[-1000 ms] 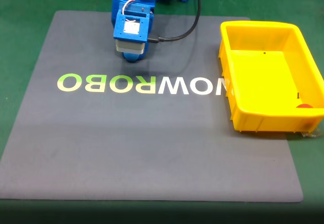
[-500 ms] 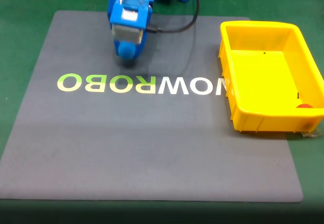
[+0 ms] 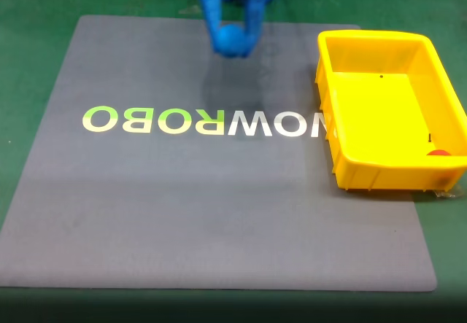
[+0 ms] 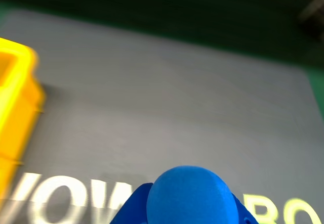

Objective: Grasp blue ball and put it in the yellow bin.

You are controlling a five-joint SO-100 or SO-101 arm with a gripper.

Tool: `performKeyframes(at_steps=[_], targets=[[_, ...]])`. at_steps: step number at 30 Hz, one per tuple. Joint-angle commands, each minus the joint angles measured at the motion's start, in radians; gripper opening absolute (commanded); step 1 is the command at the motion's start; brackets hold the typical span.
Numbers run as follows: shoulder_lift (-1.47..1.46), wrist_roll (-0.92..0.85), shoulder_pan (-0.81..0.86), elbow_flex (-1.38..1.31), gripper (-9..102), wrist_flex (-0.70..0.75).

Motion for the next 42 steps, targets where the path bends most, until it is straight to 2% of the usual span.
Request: performKeyframes(at_steps=[1,13,19,35,37,40,42], targets=[[0.075,0.020,-0.089,-0.061,0,-0.041],[0.160,0.078,-0.431,-0.046,0,-0.012],[0.140,0.101,-0.551,-0.046,0,0.072],[0.078,0.138,-0.584,-0.054,1,0.075],[0.078,0.138,-0.581,-0.055,8,0.074],[0.077,0.146,-0.572,-0.058,28,0.074],[0.075,0.161,-0.565,-0.061,36,0.074]])
